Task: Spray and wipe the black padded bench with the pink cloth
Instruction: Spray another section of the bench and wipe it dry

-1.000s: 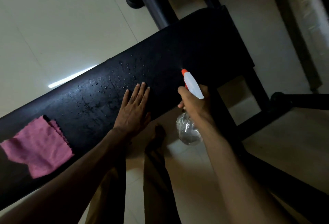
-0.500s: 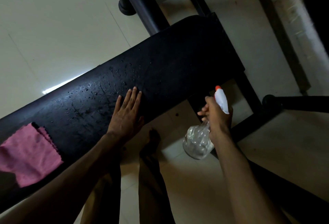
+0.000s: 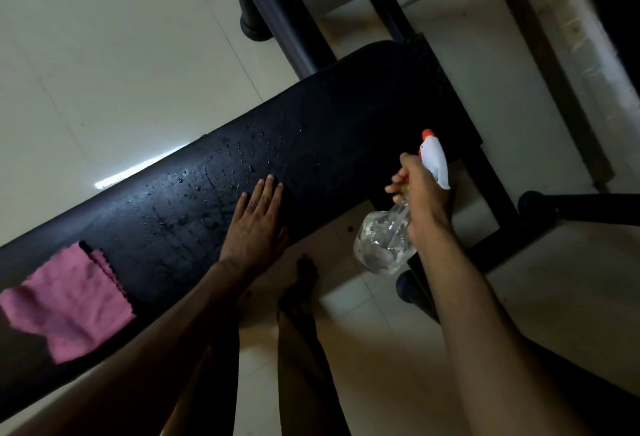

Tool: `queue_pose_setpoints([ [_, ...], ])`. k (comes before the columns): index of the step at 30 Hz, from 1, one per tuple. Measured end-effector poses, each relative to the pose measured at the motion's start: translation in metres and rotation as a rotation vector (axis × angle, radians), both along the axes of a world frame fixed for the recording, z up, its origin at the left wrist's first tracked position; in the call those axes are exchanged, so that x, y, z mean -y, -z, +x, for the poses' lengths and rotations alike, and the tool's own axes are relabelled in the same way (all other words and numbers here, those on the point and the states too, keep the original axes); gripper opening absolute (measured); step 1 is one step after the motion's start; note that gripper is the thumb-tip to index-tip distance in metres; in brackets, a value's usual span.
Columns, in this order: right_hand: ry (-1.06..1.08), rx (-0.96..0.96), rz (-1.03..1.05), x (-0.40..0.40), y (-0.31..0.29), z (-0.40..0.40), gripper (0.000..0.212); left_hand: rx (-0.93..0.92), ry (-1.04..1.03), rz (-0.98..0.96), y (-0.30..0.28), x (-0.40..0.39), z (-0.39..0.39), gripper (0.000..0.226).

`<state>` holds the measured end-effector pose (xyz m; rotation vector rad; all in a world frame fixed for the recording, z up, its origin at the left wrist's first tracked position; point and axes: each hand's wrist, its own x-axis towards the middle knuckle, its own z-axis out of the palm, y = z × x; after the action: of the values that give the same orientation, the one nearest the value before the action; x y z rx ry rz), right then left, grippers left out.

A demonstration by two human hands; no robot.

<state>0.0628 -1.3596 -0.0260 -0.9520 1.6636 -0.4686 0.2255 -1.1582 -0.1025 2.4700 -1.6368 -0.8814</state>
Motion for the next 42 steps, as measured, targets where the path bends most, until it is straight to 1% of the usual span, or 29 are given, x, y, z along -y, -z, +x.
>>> queue_pose_setpoints([
  [1,-0.057,-0.005,-0.02,-0.007,-0.002,-0.001,0.025,-0.008,-0.007,-0.02,0.0,-0.001,0.0,0.08],
  [2,-0.143,-0.037,-0.053,-0.016,-0.004,-0.002,0.019,-0.019,-0.017,-0.038,-0.001,-0.002,0.0,0.079],
  [4,-0.334,-0.145,-0.141,-0.042,-0.014,-0.002,0.016,-0.034,-0.051,-0.086,-0.003,-0.008,0.0,0.074],
  [5,-0.389,-0.175,-0.201,-0.057,-0.021,0.002,0.014,-0.035,-0.074,-0.115,-0.006,-0.012,0.0,0.071],
  [9,-0.497,-0.164,-0.5,-0.131,-0.054,0.028,0.006,-0.073,-0.191,-0.193,-0.017,-0.042,0.009,0.061],
  [11,-0.569,-0.149,-0.581,-0.164,-0.056,0.041,0.005,-0.091,-0.245,-0.227,-0.025,-0.065,0.019,0.057],
  [12,-0.607,-0.118,-0.583,-0.179,-0.055,0.049,0.004,-0.095,-0.274,-0.24,-0.029,-0.08,0.025,0.056],
  [16,-0.817,0.007,-0.558,-0.237,-0.06,0.093,0.026,-0.084,-0.427,-0.254,-0.042,-0.155,0.056,0.049],
  [19,-0.915,0.161,-0.541,-0.279,-0.068,0.137,0.024,-0.058,-0.526,-0.295,-0.048,-0.213,0.077,0.045],
  [22,-1.052,0.227,-0.569,-0.325,-0.065,0.186,0.032,-0.022,-0.653,-0.292,-0.044,-0.28,0.096,0.039],
  [27,-1.208,0.305,-0.649,-0.406,-0.052,0.261,0.039,-0.024,-0.658,-0.213,-0.026,-0.373,0.098,0.034],
  [29,-1.249,0.365,-0.642,-0.439,-0.05,0.286,0.037,-0.046,-0.696,-0.184,-0.02,-0.405,0.091,0.031],
  [32,-1.269,0.425,-0.594,-0.472,-0.043,0.311,0.033,-0.045,-0.8,-0.193,-0.019,-0.439,0.08,0.026],
  [34,-1.262,0.445,-0.572,-0.486,-0.036,0.323,0.035,-0.043,-0.84,-0.223,-0.021,-0.451,0.073,0.024],
  [37,-1.291,0.428,-0.557,-0.511,-0.02,0.335,0.041,-0.074,-0.803,-0.226,-0.019,-0.47,0.066,0.027],
  [40,-1.375,0.386,-0.597,-0.52,-0.003,0.335,0.032,-0.103,-0.76,-0.237,-0.015,-0.474,0.067,0.029],
  [42,-1.416,0.34,-0.635,-0.522,0.004,0.334,0.032,-0.108,-0.753,-0.259,-0.014,-0.47,0.072,0.031],
])
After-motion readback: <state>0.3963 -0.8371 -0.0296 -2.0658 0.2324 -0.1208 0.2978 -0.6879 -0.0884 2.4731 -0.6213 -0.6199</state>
